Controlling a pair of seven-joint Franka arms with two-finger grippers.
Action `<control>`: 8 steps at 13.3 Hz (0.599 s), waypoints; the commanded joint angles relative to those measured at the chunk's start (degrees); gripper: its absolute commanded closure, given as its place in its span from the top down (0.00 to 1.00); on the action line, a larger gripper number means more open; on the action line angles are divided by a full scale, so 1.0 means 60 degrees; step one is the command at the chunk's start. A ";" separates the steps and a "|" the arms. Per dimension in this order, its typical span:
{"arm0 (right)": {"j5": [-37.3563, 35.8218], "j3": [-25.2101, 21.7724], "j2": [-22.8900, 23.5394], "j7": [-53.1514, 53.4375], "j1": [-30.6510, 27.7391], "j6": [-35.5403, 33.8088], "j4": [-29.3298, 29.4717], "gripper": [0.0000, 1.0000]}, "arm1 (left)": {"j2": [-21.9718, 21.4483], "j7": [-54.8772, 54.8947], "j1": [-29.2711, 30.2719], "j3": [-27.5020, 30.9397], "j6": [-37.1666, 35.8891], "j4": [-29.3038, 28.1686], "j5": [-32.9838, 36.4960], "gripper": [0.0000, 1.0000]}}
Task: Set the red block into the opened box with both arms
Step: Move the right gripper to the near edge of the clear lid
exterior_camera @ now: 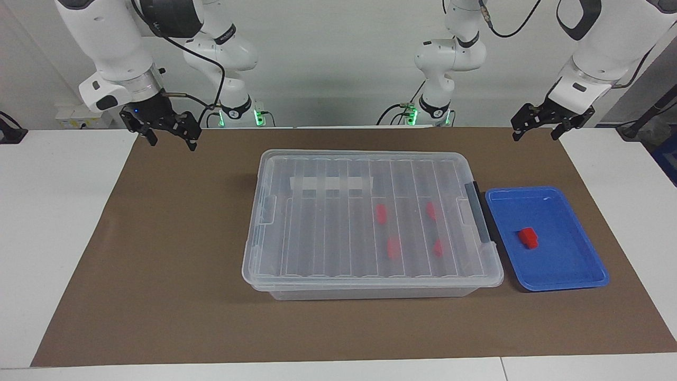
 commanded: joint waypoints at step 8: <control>-0.0058 0.0123 -0.0222 -0.0146 0.0112 0.1234 -0.0733 0.98 | -0.0217 -0.0010 0.0002 0.0060 0.0137 -0.0258 -0.0022 1.00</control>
